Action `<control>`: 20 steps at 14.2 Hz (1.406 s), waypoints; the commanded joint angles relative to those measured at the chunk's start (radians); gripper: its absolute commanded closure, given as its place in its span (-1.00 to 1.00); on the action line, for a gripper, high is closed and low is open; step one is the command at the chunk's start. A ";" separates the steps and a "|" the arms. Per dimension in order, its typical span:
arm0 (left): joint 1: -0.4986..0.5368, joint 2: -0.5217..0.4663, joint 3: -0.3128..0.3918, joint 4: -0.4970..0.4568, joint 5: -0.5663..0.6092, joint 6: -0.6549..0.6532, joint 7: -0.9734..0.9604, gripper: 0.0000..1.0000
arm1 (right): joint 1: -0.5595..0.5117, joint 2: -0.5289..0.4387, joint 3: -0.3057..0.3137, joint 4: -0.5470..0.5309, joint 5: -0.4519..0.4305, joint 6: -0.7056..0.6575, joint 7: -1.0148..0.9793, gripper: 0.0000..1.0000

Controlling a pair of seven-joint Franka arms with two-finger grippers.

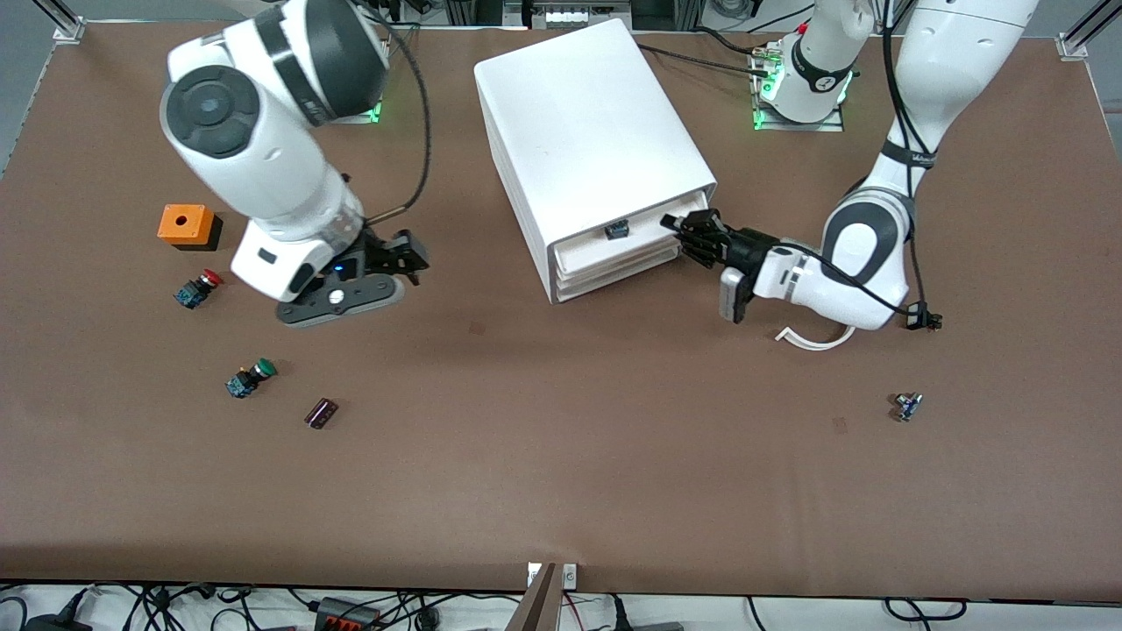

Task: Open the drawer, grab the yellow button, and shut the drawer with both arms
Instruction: 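Pull the drawer open with the left gripper while the right gripper approaches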

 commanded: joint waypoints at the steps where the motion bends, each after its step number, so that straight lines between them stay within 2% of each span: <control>1: 0.029 0.097 0.006 0.152 0.002 0.009 -0.044 0.90 | 0.035 0.065 -0.008 0.095 0.007 -0.013 0.037 -1.00; 6: 0.083 0.235 0.007 0.354 0.076 0.012 -0.047 0.90 | 0.147 0.139 -0.012 0.187 -0.001 -0.010 0.144 -1.00; 11: 0.086 0.246 0.007 0.373 0.079 0.013 -0.047 0.86 | 0.202 0.214 -0.008 0.263 0.001 0.025 0.156 -1.00; 12: 0.087 0.244 0.007 0.373 0.079 0.013 -0.047 0.48 | 0.226 0.220 -0.012 0.267 0.001 0.028 0.181 -1.00; 13: 0.089 0.241 0.007 0.373 0.088 0.012 -0.045 -0.50 | 0.245 0.230 -0.015 0.269 -0.001 0.036 0.211 -1.00; 14: 0.107 0.235 0.006 0.373 0.091 0.003 -0.045 -1.00 | 0.257 0.236 -0.017 0.271 -0.001 0.051 0.231 -1.00; 17: 0.126 0.192 0.007 0.376 0.109 -0.035 -0.152 -1.00 | 0.265 0.248 -0.009 0.271 0.001 0.123 0.244 -1.00; 20: 0.127 0.143 0.006 0.477 0.304 -0.075 -0.368 -1.00 | 0.280 0.276 -0.008 0.271 0.001 0.230 0.288 -1.00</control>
